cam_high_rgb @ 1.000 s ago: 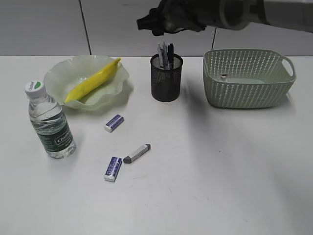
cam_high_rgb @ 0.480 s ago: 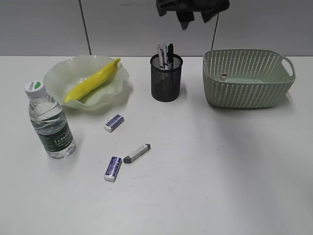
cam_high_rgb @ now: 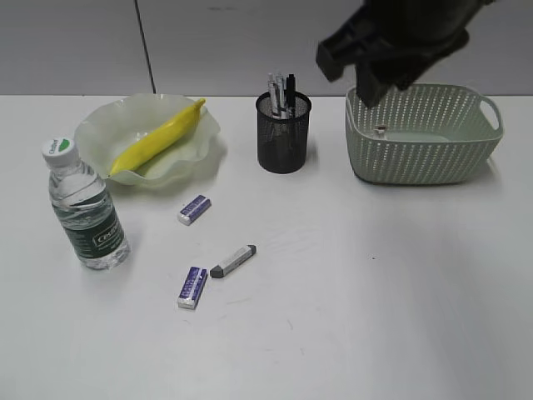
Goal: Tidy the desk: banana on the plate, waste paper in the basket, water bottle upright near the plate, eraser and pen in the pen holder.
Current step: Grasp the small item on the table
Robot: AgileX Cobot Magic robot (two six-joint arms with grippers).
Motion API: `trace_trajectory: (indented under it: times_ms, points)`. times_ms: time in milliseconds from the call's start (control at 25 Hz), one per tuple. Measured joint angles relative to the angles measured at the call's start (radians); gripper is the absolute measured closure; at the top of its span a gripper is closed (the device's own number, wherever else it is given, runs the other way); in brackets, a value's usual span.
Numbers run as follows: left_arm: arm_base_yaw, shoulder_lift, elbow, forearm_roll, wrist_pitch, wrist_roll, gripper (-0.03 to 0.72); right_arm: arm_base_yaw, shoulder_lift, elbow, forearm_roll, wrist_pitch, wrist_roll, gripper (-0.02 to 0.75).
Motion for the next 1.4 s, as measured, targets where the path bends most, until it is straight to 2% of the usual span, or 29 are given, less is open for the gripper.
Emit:
trace_trajectory:
  times_ms: [160, 400, 920, 1040, 1400]
  points:
    - [0.0, 0.0, 0.0, 0.0, 0.0, 0.0, 0.378, 0.029, -0.163, 0.194, 0.053, -0.006, -0.036, 0.437]
    - [0.0, 0.0, 0.0, 0.0, 0.0, 0.0, 0.378, 0.029, -0.441, 0.511, 0.141, -0.06, -0.061, 0.44]
    - [0.0, 0.0, 0.0, 0.0, 0.0, 0.0, 0.378, 0.029, -1.139, 1.064, 0.199, -0.147, -0.066, 0.441]
    - [0.0, 0.0, 0.0, 0.0, 0.0, 0.0, 0.378, 0.03, -1.319, 1.133, 0.201, -0.15, -0.077, 0.442]
    - [0.0, 0.063, -0.001, -0.013, -0.004, 0.0, 0.378, 0.03, -1.731, 1.138, 0.201, -0.155, -0.123, 0.442]
